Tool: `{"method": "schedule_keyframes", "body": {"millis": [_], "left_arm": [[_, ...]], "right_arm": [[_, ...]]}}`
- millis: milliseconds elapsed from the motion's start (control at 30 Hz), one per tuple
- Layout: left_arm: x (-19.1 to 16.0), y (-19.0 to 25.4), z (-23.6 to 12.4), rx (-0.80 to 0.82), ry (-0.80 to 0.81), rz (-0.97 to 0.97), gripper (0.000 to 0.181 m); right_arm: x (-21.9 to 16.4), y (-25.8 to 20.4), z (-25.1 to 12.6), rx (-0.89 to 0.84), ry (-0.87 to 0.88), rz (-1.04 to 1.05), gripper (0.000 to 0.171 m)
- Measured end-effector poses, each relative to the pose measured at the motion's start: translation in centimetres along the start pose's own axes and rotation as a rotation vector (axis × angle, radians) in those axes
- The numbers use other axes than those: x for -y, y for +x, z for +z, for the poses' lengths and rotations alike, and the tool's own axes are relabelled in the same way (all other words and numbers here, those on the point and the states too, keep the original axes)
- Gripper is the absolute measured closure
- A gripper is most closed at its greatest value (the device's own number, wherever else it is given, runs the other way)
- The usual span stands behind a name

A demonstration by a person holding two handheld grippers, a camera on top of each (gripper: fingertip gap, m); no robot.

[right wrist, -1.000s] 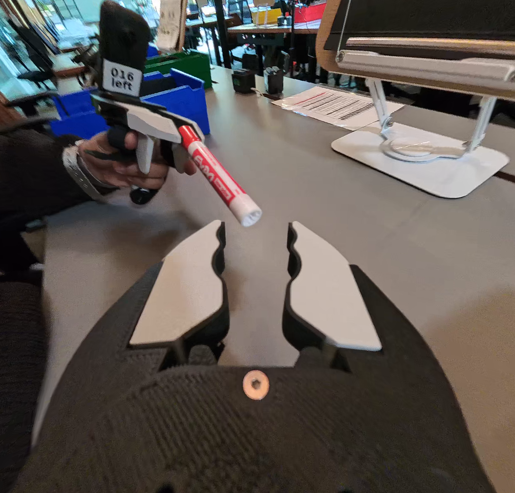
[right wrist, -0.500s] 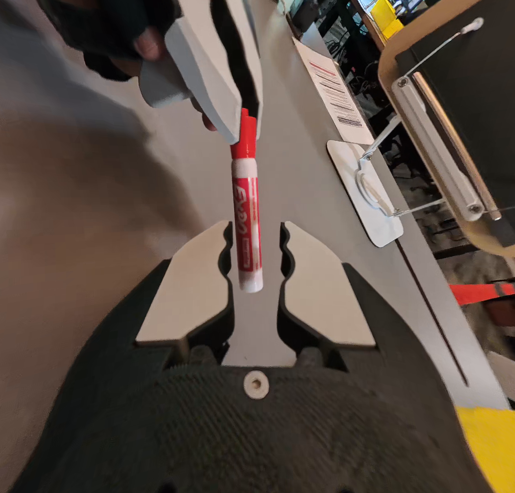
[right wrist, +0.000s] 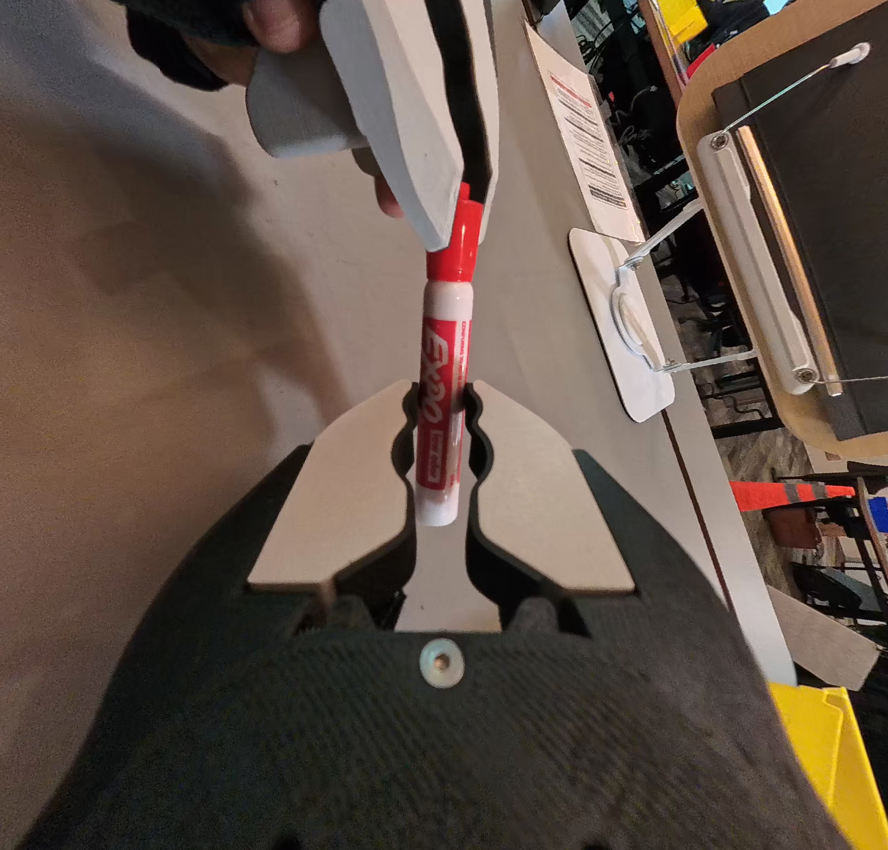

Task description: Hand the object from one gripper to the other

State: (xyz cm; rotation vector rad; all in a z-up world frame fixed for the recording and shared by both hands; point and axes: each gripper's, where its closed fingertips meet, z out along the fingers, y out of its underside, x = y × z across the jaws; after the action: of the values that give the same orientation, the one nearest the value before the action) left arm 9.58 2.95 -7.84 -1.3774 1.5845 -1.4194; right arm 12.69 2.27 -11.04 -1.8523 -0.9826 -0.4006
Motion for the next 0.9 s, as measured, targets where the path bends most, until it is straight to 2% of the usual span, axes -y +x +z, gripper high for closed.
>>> {"method": "schedule_keyframes", "body": {"millis": [67, 200, 333, 467, 667, 800, 900], "left_arm": [[0.3, 0.1, 0.0, 0.004, 0.020, 0.014, 0.162], [0.8, -0.1, -0.1, 0.049, 0.051, 0.058, 0.138], [0.9, -0.6, -0.1, 0.098, 0.064, 0.107, 0.127], [0.7, -0.5, 0.1, 0.151, 0.048, 0.218, 0.128], [0.9, 0.6, 0.5, 0.167, 0.082, 0.291, 0.142], [1.0, 1.6, 0.8, 0.213, 0.075, 0.455, 0.148], [0.7, 3.2, 1.4, 0.129, 0.078, 0.376, 0.150]], "right_arm": [[0.0, 0.2, 0.0, 0.000, 0.004, 0.021, 0.152], [-0.2, 0.8, -0.1, 0.024, 0.031, 0.128, 0.152], [0.9, 1.4, -0.9, 0.137, 0.156, 0.406, 0.152], [2.1, 2.8, -2.0, 0.294, 0.335, 0.773, 0.152], [3.1, 4.7, -3.5, 0.527, 0.598, 1.269, 0.152], [3.8, 4.7, -3.7, 0.553, 0.659, 1.357, 0.152], [5.0, 4.4, -4.1, 0.544, 0.697, 1.312, 0.152]]}}
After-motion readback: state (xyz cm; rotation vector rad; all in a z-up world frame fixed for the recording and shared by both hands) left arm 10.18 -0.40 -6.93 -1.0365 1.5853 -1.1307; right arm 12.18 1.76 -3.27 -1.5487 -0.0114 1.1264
